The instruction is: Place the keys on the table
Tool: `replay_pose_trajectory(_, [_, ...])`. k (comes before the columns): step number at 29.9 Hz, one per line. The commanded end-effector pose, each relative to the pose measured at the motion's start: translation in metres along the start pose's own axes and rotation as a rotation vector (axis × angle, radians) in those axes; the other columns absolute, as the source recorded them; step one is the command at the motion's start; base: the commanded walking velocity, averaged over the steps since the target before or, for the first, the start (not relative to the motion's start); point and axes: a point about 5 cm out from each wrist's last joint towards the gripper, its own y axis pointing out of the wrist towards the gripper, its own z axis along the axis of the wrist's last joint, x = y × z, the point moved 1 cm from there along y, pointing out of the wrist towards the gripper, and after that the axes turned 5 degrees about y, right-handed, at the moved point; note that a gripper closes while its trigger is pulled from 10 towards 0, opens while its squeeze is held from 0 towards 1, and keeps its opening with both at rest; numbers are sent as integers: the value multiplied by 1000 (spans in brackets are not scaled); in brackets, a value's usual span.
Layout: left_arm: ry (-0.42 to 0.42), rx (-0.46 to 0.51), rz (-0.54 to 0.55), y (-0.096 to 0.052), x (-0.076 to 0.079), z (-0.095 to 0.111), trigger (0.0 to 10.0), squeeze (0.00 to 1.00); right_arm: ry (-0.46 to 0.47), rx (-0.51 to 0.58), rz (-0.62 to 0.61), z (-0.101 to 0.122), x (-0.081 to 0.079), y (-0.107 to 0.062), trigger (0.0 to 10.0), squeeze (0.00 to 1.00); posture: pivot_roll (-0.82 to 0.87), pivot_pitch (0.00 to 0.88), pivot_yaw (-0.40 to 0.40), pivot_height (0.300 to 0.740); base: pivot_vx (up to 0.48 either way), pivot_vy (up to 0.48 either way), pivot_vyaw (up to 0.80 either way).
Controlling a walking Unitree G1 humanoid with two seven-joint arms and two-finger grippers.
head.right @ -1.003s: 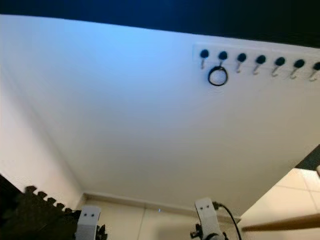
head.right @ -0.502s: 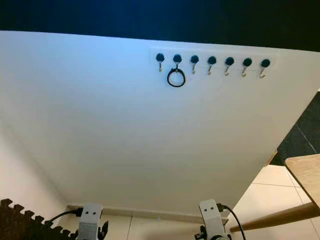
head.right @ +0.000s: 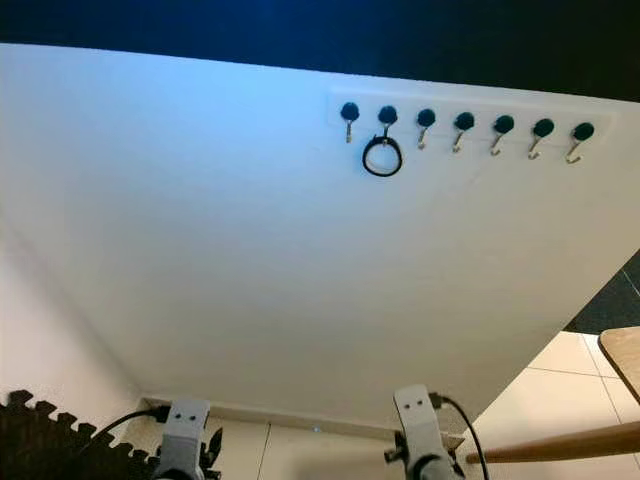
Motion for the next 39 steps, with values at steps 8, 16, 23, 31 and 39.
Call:
replay_pose_trajectory(8, [55,357,-109,-13,0,46,10000,0,39,714,-14,108,2,-18,10000,0,42,92,-32,740,0,0,0])
replay_pose_trajectory(16, [10,577,-77,-14,-4,100,10000,0,48,1052,-14,179,-2,-46,10000,0,33,100,-28,740,0,0,0])
replay_pose_trajectory(23, [34,803,-83,-23,-6,164,10000,0,78,1236,-1,230,-3,-65,10000,0,35,100,-30,740,0,0,0])
replay_pose_trajectory(31, [46,949,-65,-32,-10,211,10000,0,85,1323,62,269,-11,-78,10000,1000,35,97,-29,740,0,0,0])
replay_pose_trajectory(39, [29,987,-51,-38,-12,231,10000,0,182,1298,102,287,-12,-75,10000,0,39,99,-33,740,0,0,0])
